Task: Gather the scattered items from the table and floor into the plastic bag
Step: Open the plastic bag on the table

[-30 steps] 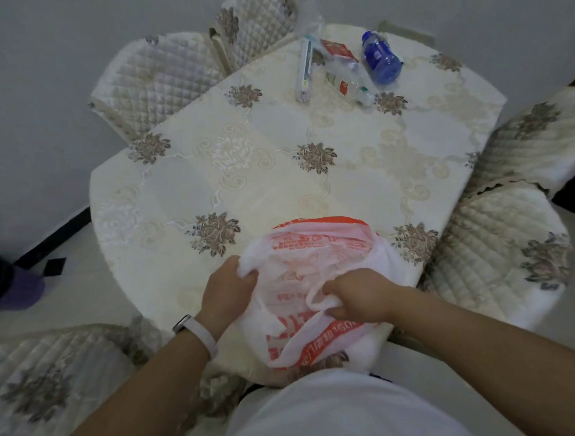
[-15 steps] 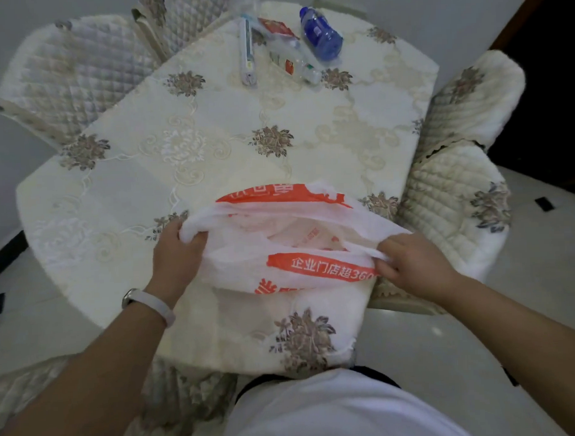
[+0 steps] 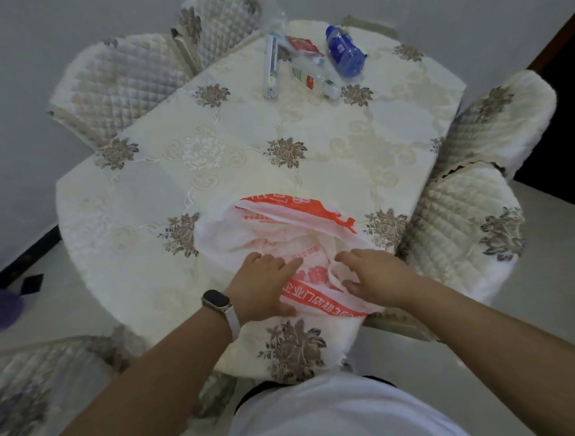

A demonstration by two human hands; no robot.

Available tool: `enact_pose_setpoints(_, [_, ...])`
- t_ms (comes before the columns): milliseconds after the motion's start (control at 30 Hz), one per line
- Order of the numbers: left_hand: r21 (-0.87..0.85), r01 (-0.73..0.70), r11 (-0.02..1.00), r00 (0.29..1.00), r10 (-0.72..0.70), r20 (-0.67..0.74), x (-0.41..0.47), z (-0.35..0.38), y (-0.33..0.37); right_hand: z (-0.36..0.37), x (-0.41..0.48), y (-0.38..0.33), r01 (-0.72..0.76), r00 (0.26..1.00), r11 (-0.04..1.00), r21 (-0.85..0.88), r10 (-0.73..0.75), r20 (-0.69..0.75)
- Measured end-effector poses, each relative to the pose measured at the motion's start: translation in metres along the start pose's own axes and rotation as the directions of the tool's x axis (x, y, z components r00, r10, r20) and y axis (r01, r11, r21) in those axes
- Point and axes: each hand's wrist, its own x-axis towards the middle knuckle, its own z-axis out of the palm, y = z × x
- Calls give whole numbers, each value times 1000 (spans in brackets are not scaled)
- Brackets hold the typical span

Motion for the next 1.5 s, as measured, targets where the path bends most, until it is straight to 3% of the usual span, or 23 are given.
enact_pose_setpoints(67, [84,-2,996,1000,2,2,1,0,5,-2,5,5,117,987,993,-25,-119,-108])
enact_pose_setpoints(167, [61,-42,997,987,51,-151,-9,4,2,-6,21,13,220,945,964,-151,-249,-212])
enact_pose_setpoints(267, [-8,-32,999,960,29,-278,-24,8,-6,-11,44,20,219,951,948,-232,-261,-167])
enact_pose_setpoints(467, [-90,146,985,878,-171,-448,-66,10,-19,-11,76,61,167,980,956,-242,-189,-67])
enact_pose_setpoints(600, [-108,135,985,855,-171,-489,-84,16,-19,-11,87,79,268,954,945,-188,-287,-82])
enact_pose_setpoints(800, [-190,42,981,892,-122,-435,-71,15,-5,-36,76,28,326,895,938,121,-265,-359])
enact_pose_setpoints(867, [-190,24,981,877,-112,-466,-62,10,-7,-44,68,9,324,902,927,188,-242,-358])
enact_pose_setpoints(1000, [-57,78,995,843,-97,-529,-36,-2,-28,-24,50,-19,388,913,922,15,-382,-147])
enact_pose_setpoints(1133, [7,216,976,880,-192,-434,-16,-9,-69,-2,41,-15,296,955,937,-183,-293,43])
enact_pose_setpoints(1367, [77,312,947,937,-293,-192,15,9,-123,3,34,17,94,991,931,-352,-52,127])
enact_pose_setpoints(1500, [94,245,965,959,-227,-170,13,23,-142,0,39,24,15,994,940,-340,24,110])
